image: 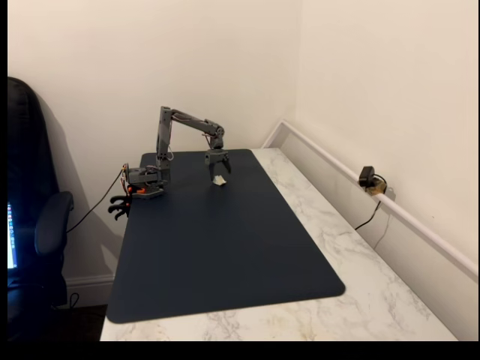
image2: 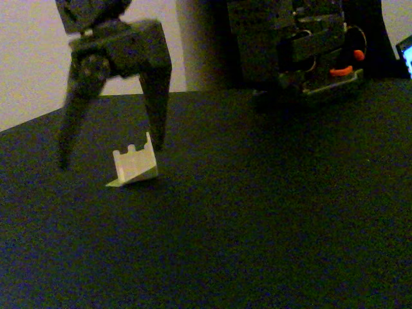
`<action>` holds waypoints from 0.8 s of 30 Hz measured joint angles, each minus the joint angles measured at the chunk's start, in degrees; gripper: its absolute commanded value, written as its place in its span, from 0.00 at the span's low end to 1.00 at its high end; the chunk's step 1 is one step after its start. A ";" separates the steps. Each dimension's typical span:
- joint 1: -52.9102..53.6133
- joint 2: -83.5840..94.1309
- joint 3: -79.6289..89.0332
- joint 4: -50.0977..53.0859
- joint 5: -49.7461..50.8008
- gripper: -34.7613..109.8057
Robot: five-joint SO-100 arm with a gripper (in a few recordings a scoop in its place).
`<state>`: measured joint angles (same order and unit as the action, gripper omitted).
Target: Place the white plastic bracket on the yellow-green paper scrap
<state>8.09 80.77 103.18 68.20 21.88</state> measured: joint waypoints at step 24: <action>-3.78 33.13 8.44 7.73 3.78 0.24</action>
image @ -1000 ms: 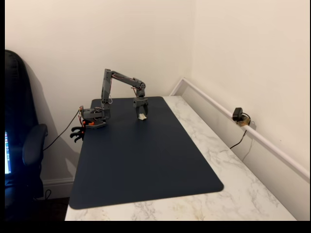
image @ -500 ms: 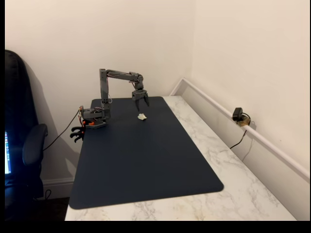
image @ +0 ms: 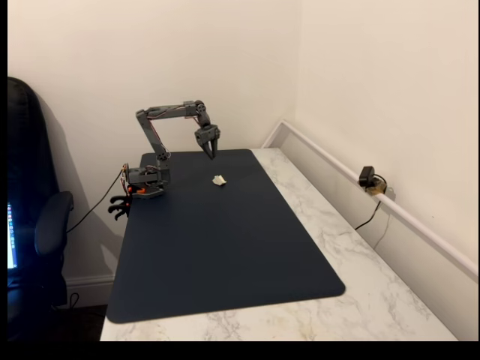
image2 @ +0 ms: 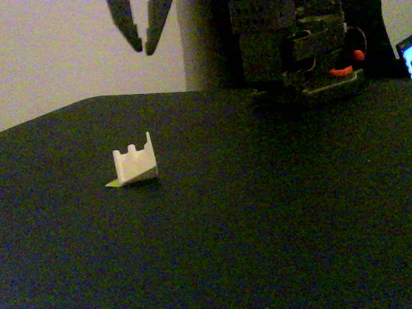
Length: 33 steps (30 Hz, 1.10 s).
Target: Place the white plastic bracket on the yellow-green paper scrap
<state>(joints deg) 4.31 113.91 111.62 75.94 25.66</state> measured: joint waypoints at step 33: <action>-3.60 30.06 42.54 -33.13 -31.38 0.24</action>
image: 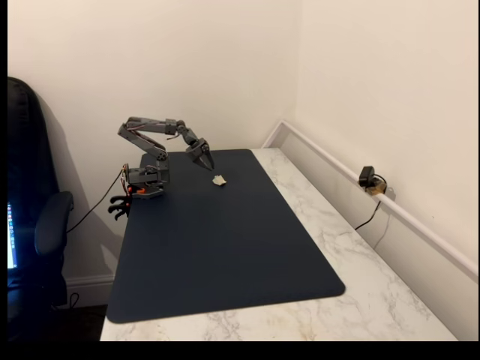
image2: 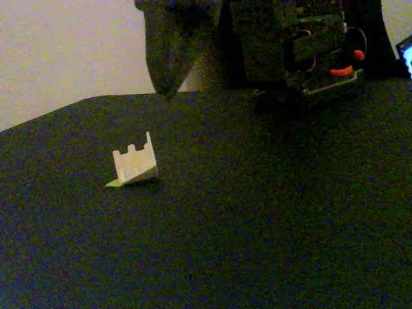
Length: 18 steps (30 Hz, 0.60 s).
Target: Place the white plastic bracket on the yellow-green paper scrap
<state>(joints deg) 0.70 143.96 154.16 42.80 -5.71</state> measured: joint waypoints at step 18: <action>0.00 42.98 21.53 8.79 2.64 0.25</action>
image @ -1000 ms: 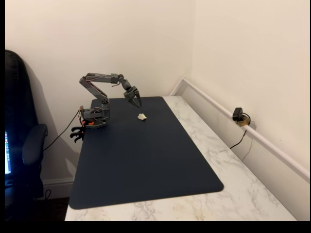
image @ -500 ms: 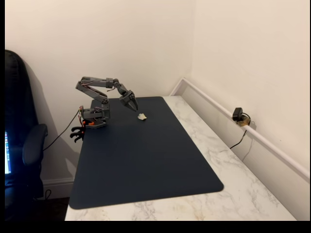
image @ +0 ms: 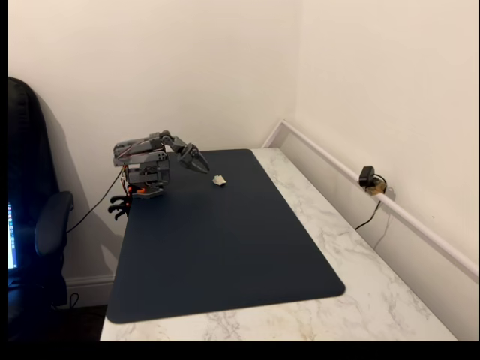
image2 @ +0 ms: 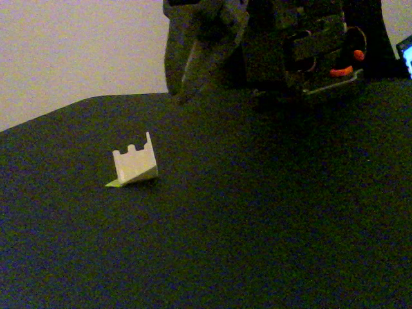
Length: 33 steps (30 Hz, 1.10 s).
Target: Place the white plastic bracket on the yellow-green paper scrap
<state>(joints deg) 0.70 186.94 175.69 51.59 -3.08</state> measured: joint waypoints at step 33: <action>-1.14 0.44 -0.18 14.06 1.32 0.24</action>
<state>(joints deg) -0.44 187.38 175.52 65.65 -1.76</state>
